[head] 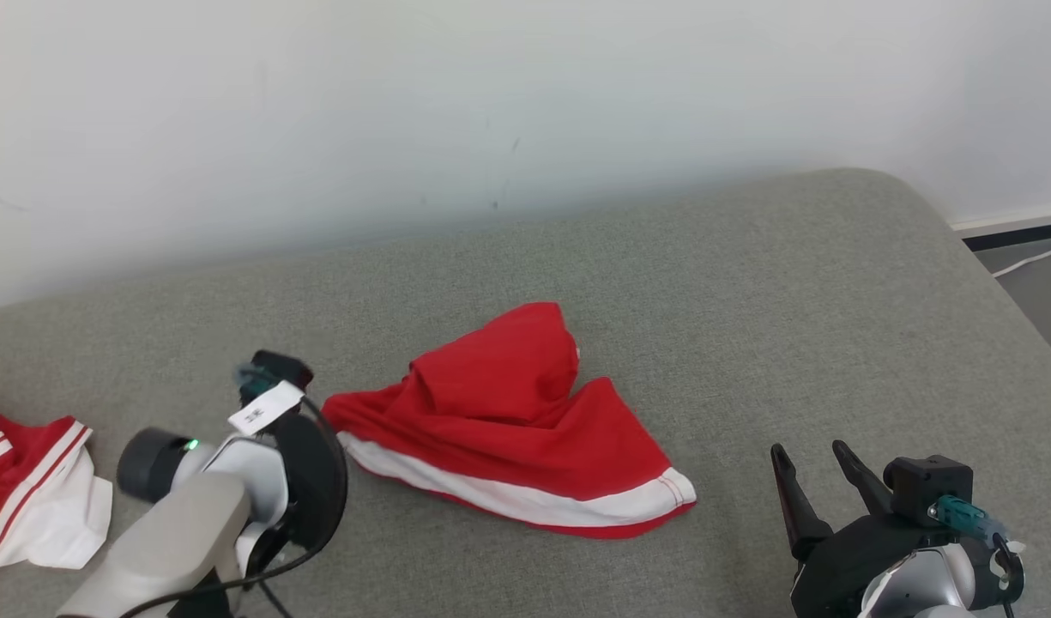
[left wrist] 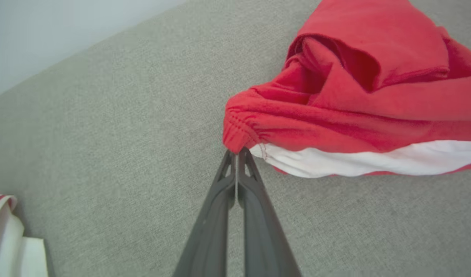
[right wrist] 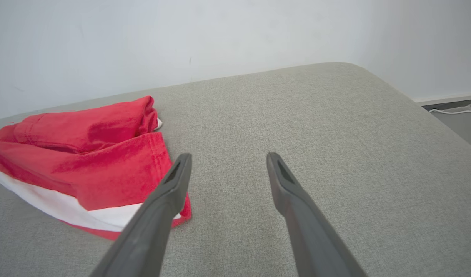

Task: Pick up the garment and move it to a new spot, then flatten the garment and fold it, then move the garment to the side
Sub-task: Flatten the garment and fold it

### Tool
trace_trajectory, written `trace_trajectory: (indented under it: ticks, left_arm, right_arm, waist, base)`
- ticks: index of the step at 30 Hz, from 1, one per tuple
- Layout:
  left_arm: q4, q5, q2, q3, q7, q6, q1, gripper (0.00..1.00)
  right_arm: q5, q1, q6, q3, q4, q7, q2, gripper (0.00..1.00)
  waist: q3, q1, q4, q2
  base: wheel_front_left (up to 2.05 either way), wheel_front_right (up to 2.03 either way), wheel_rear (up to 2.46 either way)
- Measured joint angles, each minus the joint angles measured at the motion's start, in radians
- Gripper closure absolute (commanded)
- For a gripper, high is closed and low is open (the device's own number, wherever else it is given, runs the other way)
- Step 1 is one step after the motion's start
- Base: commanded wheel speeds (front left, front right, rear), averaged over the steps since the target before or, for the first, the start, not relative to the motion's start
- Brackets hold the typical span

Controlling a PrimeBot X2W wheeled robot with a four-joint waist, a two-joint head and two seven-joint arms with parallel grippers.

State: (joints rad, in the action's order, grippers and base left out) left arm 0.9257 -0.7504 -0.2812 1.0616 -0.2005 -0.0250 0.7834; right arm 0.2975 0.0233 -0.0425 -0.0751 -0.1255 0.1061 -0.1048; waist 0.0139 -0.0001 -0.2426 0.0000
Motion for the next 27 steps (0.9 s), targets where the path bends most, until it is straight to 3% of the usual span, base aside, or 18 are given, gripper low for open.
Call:
trace_trajectory:
  ticks: [4,5,6,17,23,27]
  left_arm:
    - [0.006,-0.009,-0.009,-0.002,0.000,0.009,-0.019,0.97]
    - [0.006,-0.009,-0.010,-0.002,0.000,0.012,-0.024,0.53]
    - [0.006,-0.010,-0.010,-0.002,0.000,0.017,-0.026,0.00]
    - [-0.033,-0.043,-0.012,-0.058,0.073,0.053,-0.064,0.00]
    - [-0.138,-0.138,-0.005,-0.207,0.268,0.104,-0.092,0.00]
    - [-0.225,-0.167,-0.006,-0.286,0.414,0.113,-0.125,0.00]
  right_arm:
    - [0.000,0.000,0.000,-0.002,0.004,0.001,-0.001,0.00]
    - [0.000,0.000,0.000,-0.002,0.006,0.007,-0.002,0.00]
    - [0.000,0.000,0.000,-0.002,0.007,0.008,-0.002,0.00]
    - [0.000,-0.015,-0.003,0.011,0.026,0.010,-0.010,0.00]
    - [0.001,-0.024,-0.016,0.042,0.033,0.009,-0.023,0.00]
    - [0.006,-0.042,-0.019,0.051,0.032,0.008,-0.022,0.00]
  waist:
    - [0.001,0.0000,0.001,-0.0001]
    - [0.001,0.0000,0.002,0.0000]
    - [0.000,0.0000,0.003,0.0000]
    - [-0.002,0.0000,0.018,0.0000]
    - [0.005,0.0001,0.048,-0.0001]
    - [0.013,0.0000,0.075,0.0000]
  base:
    - [0.00,0.00,0.00]
    - [0.00,0.00,0.00]
    - [0.00,0.00,0.00]
    - [0.00,0.00,0.00]
    - [0.00,0.00,0.00]
    - [0.00,0.00,0.00]
